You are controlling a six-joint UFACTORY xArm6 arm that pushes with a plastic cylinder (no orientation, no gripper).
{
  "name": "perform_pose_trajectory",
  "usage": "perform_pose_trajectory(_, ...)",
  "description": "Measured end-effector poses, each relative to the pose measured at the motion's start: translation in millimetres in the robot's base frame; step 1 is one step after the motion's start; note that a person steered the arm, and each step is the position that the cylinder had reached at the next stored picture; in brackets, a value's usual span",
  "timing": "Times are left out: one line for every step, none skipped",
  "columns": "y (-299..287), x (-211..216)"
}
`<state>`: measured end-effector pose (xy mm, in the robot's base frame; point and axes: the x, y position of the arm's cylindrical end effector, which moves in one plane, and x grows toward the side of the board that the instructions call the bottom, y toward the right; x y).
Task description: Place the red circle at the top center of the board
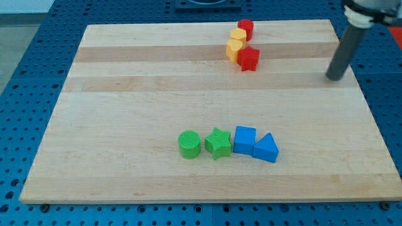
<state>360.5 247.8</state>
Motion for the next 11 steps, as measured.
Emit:
perform_pose_trajectory(-18.6,-38.1)
perform_pose_trajectory(-20.2,-92.3)
perform_pose_trajectory(-54.0,-129.7)
perform_pose_trajectory(-117.7,-137.6)
perform_pose_trajectory(-176.3,-136.2)
perform_pose_trajectory(-222.6,-132.4)
perform_pose_trajectory(-213.3,-136.7)
perform_pose_trajectory(-178.2,-155.7)
perform_pose_trajectory(-132.8,-156.1)
perform_pose_trajectory(-114.6,-141.8)
perform_pose_trajectory(-136.9,-124.8)
